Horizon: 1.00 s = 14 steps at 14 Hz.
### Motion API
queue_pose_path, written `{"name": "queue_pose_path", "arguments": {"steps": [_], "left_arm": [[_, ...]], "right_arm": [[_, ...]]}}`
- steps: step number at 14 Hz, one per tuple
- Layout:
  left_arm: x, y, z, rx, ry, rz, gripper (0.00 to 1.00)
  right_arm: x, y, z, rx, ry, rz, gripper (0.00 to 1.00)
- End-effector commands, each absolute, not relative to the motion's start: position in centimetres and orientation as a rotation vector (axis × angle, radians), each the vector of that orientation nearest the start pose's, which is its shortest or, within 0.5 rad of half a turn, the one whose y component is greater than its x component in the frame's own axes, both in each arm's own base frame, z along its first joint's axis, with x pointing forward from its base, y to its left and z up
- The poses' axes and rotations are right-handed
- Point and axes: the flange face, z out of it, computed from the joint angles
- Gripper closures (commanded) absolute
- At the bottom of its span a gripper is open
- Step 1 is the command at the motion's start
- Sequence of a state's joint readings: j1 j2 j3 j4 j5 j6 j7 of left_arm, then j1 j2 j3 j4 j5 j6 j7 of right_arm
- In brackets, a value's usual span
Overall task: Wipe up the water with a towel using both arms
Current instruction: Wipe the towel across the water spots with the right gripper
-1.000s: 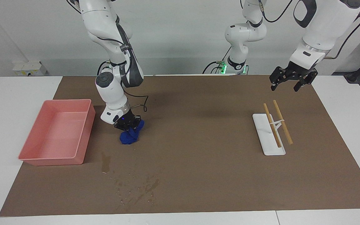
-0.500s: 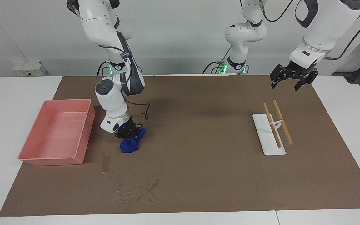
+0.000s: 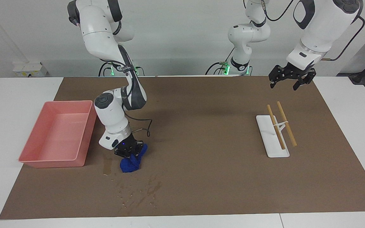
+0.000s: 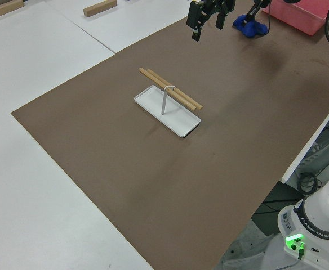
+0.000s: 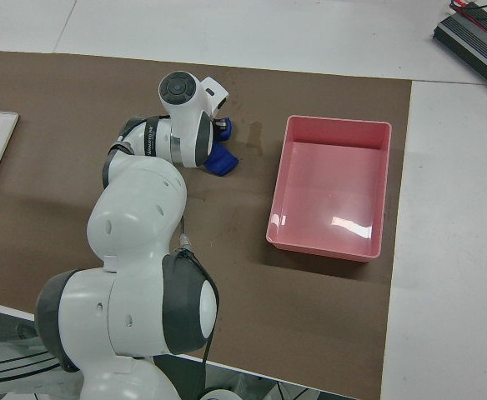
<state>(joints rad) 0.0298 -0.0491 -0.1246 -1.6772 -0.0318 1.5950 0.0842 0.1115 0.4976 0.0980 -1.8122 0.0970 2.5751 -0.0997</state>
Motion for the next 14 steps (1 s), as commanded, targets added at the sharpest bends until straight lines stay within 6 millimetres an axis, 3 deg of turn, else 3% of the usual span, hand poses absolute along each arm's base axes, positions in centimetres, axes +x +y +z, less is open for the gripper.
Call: {"name": "queue_pose_path", "arguments": {"steps": [1, 5, 8, 10, 14], "left_arm": [[52.9, -5.3, 60.5, -3.143, 0.256, 0.04, 0.0], [52.9, -5.3, 60.5, -3.143, 0.259, 0.04, 0.0], [52.9, -5.3, 60.5, -3.143, 0.259, 0.04, 0.0], [52.9, -5.3, 60.5, -3.143, 0.259, 0.04, 0.0], [52.9, -5.3, 60.5, -3.143, 0.259, 0.04, 0.0]], "right_arm": [[66.8, 12.9, 25.9, -2.989, -0.335, -0.391, 1.0], [65.3, 13.4, 23.3, -2.998, -0.345, -0.312, 1.0], [65.6, 11.8, 23.9, -3.02, -0.346, -0.221, 1.0], [65.8, 11.3, 25.7, -3.039, -0.374, -0.155, 1.0], [64.1, 9.8, 34.7, -3.059, -0.375, -0.048, 1.0]]}}
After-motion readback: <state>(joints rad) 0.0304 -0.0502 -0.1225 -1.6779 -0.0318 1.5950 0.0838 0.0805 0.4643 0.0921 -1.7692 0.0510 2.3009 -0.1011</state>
